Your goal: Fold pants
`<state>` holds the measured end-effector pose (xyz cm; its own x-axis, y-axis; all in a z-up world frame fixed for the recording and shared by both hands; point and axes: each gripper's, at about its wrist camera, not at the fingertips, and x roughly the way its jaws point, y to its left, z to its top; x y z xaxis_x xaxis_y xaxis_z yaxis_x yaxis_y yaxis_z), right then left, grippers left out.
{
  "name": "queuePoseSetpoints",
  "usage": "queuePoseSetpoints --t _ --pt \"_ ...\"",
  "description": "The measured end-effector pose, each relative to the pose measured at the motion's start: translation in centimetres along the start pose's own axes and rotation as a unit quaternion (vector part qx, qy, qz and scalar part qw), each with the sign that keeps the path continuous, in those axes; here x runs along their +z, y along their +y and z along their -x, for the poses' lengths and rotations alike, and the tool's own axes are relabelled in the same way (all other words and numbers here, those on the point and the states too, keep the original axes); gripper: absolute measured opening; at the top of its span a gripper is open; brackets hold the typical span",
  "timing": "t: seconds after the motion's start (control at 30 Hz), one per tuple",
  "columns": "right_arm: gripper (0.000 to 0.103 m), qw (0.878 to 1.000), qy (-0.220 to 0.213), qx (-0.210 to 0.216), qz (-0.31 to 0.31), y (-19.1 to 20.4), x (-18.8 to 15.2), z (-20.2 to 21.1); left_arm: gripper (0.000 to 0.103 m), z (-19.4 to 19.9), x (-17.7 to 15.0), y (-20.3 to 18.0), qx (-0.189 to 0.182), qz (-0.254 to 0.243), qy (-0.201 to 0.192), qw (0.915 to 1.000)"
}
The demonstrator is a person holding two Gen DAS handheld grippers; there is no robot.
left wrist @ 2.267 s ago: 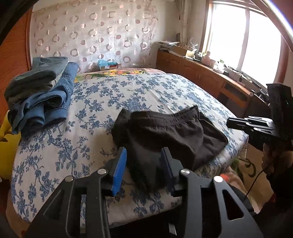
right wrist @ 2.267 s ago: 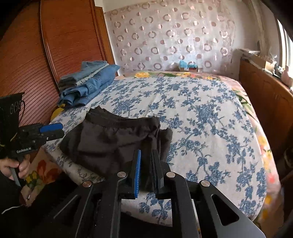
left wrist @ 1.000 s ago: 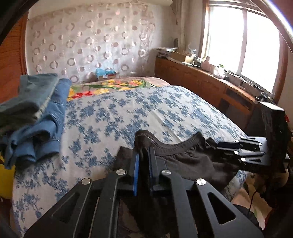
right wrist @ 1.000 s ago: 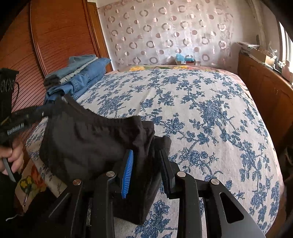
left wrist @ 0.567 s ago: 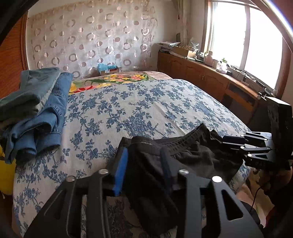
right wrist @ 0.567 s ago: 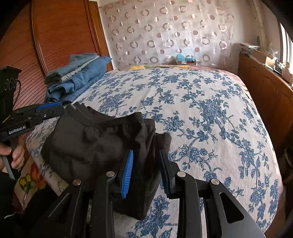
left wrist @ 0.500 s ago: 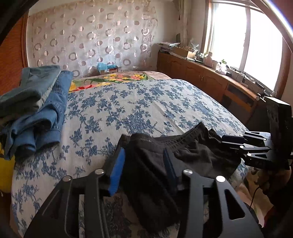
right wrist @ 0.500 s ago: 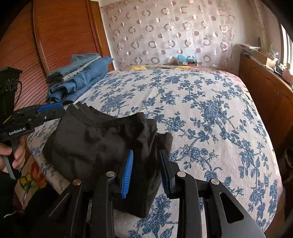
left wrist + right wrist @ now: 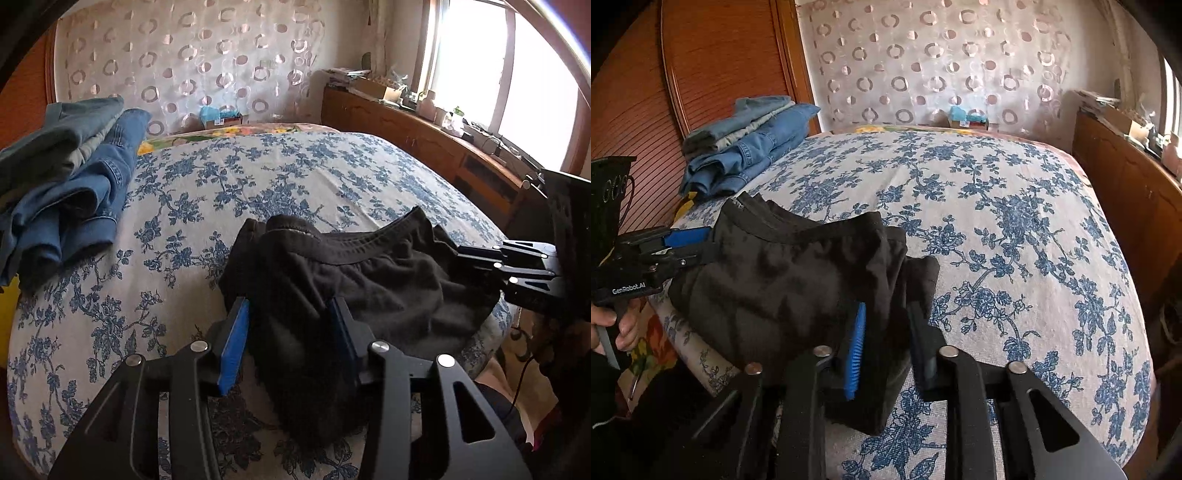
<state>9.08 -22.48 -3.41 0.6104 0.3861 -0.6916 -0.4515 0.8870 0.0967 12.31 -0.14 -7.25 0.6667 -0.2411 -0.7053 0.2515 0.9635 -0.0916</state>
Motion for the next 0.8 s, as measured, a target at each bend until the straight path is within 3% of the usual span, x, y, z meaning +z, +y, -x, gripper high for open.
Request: queuePoseSetpoints --t 0.13,0.33,0.63,0.77,0.8 --pt "0.004 1.0 -0.002 -0.001 0.003 -0.1 -0.1 0.1 0.045 -0.5 -0.3 0.0 0.004 -0.001 0.007 1.0" --pt "0.003 0.999 -0.015 -0.028 0.0 -0.3 -0.3 0.7 0.047 -1.2 -0.6 0.2 0.01 0.004 0.013 0.9999" --pt "0.004 1.0 -0.009 -0.002 -0.018 -1.0 -0.2 1.0 0.054 -1.4 -0.8 0.8 0.005 0.013 0.008 0.9999" --pt "0.017 1.0 -0.007 -0.002 -0.02 -1.2 0.1 1.2 0.054 -1.4 -0.8 0.7 0.006 0.01 0.004 0.9999" --pt "0.026 1.0 -0.011 -0.008 -0.02 -1.3 0.2 1.2 0.054 -1.4 -0.8 0.7 0.005 0.011 0.002 0.9999"
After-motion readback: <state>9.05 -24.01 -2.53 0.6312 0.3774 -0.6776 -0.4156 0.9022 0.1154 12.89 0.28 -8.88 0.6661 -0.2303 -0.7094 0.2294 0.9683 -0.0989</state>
